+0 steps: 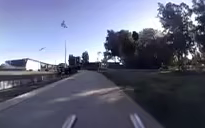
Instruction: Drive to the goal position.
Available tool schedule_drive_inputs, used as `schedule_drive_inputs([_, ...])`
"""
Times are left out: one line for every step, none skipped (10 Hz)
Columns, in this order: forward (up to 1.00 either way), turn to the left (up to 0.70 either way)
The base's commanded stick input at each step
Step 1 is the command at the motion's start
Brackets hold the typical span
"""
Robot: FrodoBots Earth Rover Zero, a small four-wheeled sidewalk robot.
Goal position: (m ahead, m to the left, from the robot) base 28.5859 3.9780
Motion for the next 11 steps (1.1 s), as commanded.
schedule_drive_inputs([1.00, 0.27])
schedule_drive_inputs([1.00, 0.27])
schedule_drive_inputs([1.00, 0.27])
schedule_drive_inputs([1.00, 0.27])
schedule_drive_inputs([1.00, 0.27])
schedule_drive_inputs([1.00, 0.27])
schedule_drive_inputs([1.00, 0.23])
schedule_drive_inputs([1.00, 0.12])
schedule_drive_inputs([1.00, 0.00])
schedule_drive_inputs([1.00, 0.00])
schedule_drive_inputs([1.00, 0.00])
